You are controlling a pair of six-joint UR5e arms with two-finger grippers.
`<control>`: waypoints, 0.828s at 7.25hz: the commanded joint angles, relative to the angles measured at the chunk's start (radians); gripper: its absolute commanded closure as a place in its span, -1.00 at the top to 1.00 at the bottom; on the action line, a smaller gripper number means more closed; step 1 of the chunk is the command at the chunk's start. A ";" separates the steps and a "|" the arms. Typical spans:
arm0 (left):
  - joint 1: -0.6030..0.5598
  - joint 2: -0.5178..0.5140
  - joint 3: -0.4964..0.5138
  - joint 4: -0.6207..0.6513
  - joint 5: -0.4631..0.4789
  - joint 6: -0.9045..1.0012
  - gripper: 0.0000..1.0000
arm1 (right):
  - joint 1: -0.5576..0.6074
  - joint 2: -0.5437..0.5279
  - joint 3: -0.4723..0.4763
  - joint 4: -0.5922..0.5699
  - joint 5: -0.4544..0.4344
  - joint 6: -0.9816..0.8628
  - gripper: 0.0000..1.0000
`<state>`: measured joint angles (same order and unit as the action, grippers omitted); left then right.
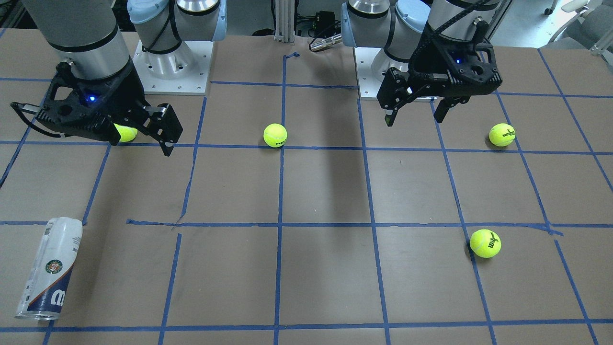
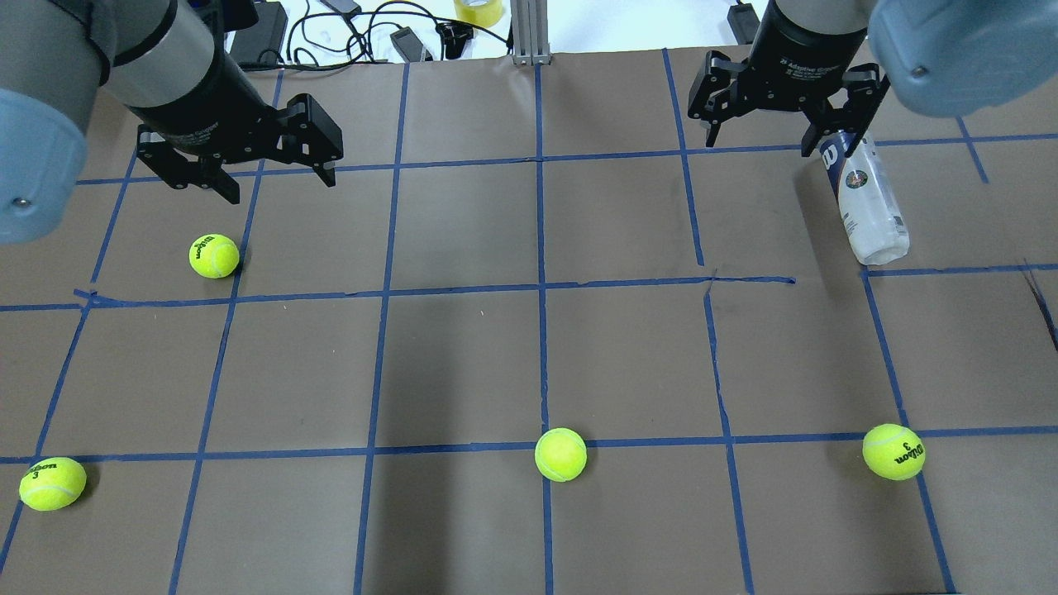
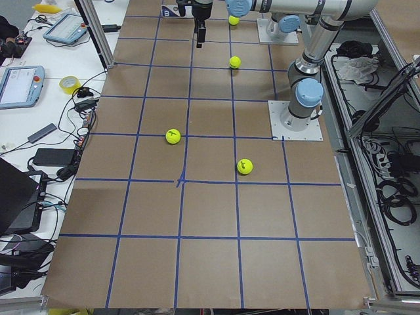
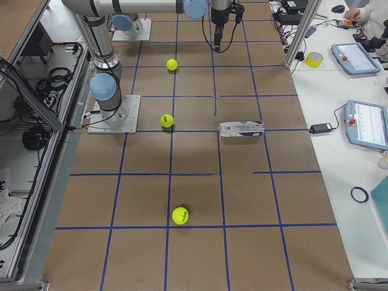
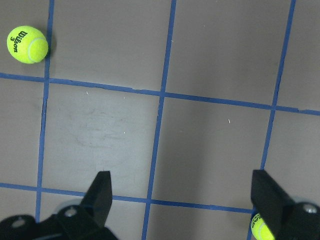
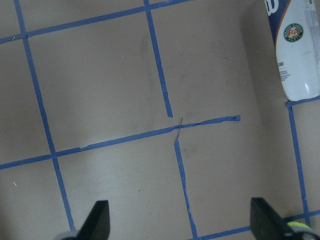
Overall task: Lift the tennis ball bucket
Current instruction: 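Move the right gripper toward the upright clear tennis ball can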
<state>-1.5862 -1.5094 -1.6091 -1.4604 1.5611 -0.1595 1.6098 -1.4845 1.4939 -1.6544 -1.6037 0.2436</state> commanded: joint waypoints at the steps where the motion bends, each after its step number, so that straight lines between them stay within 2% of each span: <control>1: 0.002 0.000 0.002 0.000 -0.001 0.000 1.00 | -0.004 0.001 0.000 -0.004 -0.004 0.011 1.00; 3: 0.002 0.000 0.002 0.002 -0.001 0.000 1.00 | -0.004 0.012 0.023 -0.059 0.004 0.006 1.00; 5: 0.002 0.000 0.002 0.002 -0.001 0.002 1.00 | -0.013 0.050 0.023 -0.064 0.005 0.002 1.00; 6: 0.002 0.000 0.003 0.000 -0.001 0.002 1.00 | -0.030 0.081 0.019 -0.111 -0.001 -0.042 1.00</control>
<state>-1.5846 -1.5095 -1.6071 -1.4595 1.5601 -0.1582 1.5962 -1.4370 1.5150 -1.7267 -1.6020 0.2355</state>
